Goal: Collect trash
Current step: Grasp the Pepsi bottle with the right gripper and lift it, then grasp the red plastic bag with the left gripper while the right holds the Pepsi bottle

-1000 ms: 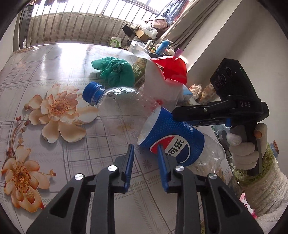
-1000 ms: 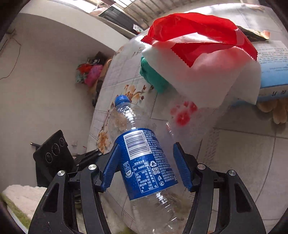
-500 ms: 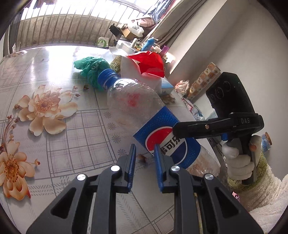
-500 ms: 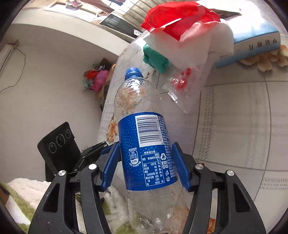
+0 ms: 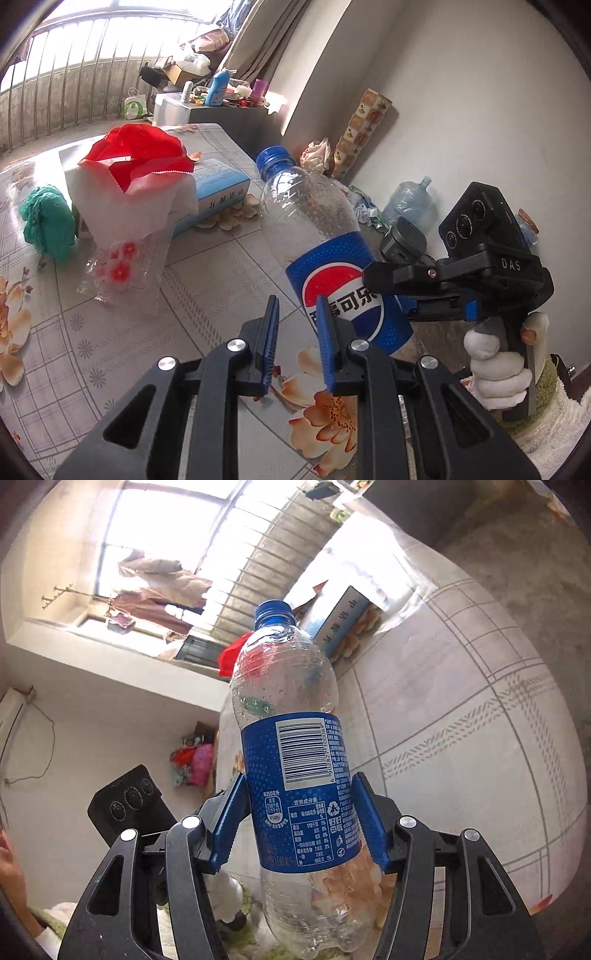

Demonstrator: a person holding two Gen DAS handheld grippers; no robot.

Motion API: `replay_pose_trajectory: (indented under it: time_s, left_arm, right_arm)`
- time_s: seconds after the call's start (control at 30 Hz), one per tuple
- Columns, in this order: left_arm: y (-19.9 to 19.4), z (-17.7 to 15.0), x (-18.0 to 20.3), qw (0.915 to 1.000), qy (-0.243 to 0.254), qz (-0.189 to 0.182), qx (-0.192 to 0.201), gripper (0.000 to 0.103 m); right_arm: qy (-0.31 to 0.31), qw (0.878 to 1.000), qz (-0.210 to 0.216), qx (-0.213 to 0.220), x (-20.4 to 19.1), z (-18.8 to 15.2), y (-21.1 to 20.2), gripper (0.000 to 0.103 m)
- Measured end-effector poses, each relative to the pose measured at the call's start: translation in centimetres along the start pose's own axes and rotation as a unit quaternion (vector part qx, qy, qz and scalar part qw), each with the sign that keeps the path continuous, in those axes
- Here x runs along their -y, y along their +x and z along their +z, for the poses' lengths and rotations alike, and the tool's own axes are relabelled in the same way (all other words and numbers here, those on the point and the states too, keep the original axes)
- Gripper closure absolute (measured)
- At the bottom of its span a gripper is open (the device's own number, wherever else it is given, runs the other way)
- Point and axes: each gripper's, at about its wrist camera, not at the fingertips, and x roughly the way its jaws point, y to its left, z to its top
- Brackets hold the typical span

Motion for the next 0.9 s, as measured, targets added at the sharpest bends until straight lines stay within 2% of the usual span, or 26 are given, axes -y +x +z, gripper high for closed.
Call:
replay_pose_trajectory:
  time_s: [0.2,0.33,0.47,0.67,0.73,0.8,0.87,0.9]
  left_arm:
    - [2.3,1.6,-1.1,0.9996,-0.016,0.022,0.004,0.084]
    - [1.8,3.3,-1.4,0.9985,-0.006,0.043,0.034,0.084]
    - [1.8,5.8,-2.6,0.9974,-0.014,0.044,0.055,0.084]
    - [1.4,7.4,-3.4,0.9942,0.001,0.076,0.076,0.084]
    - [0.2,7.4,-3.7,0.9909,0.010,0.100,0.089,0.082]
    - [-1.2,7.6,-4.0,0.9839,0.021,0.140,0.109,0.075]
    - [-2.6,8.1,-4.3,0.9739,0.030,0.180,0.135,0.048]
    - [-3.1,8.5,-4.4,0.9689,0.039,0.197,0.144,0.045]
  right_arm:
    - [0.004,0.999,-0.022,0.036,0.4,1.9,0.9,0.049]
    - [-0.017,0.998,-0.016,0.054,-1.0,2.8,2.0,0.049]
    - [-0.049,0.997,-0.021,0.055,-2.5,4.8,3.3,0.049]
    - [-0.129,0.981,-0.139,0.047,-3.7,7.2,6.0,0.049]
    - [-0.135,0.980,-0.143,0.041,-3.7,7.3,6.5,0.049]
    - [-0.142,0.978,-0.146,0.040,-3.8,7.2,6.6,0.049]
    - [-0.153,0.975,-0.155,0.040,-4.1,7.3,6.6,0.049]
    - [-0.157,0.974,-0.158,0.038,-4.2,7.3,6.7,0.048]
